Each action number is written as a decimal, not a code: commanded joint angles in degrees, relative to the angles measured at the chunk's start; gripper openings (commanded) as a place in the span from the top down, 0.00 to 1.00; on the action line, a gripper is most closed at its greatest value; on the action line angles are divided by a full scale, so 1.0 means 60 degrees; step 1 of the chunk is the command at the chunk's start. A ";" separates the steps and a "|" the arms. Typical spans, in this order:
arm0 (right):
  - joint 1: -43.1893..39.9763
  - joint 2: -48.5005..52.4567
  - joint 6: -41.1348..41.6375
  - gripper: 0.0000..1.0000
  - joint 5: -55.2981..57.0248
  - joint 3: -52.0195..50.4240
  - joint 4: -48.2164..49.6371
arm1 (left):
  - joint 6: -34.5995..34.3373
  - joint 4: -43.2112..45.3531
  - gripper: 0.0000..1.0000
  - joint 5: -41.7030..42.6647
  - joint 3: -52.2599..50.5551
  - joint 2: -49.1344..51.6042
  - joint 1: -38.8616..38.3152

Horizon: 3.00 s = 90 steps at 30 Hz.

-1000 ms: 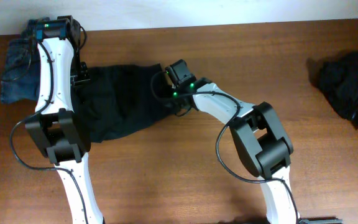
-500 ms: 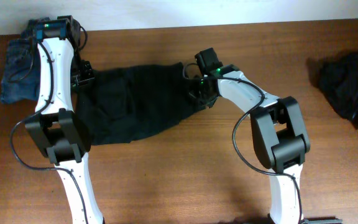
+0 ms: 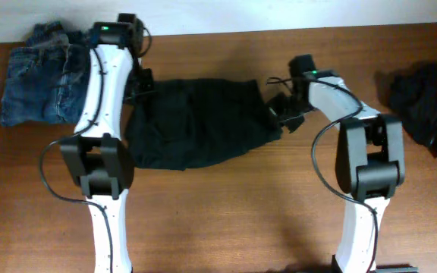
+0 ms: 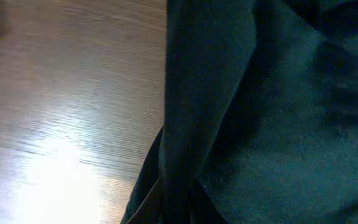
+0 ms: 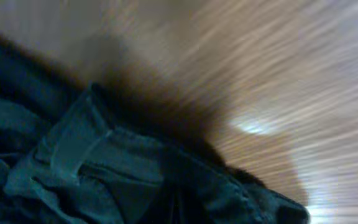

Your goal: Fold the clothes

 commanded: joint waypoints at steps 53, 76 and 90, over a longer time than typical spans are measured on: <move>-0.1155 0.0831 -0.1279 0.91 0.2065 -0.0601 -0.0211 | 0.0703 0.1231 0.96 0.1457 -0.3854 0.0062 -0.0561; -0.1155 0.0831 -0.1428 0.77 0.2058 -0.0601 -0.0153 | 0.0707 0.0874 0.96 0.1993 -0.2484 -0.1494 -0.1049; -0.1155 0.0831 -0.1494 0.77 0.2055 -0.0601 -0.0164 | 0.0594 0.2929 0.96 0.2167 -0.5111 -0.1479 -0.2189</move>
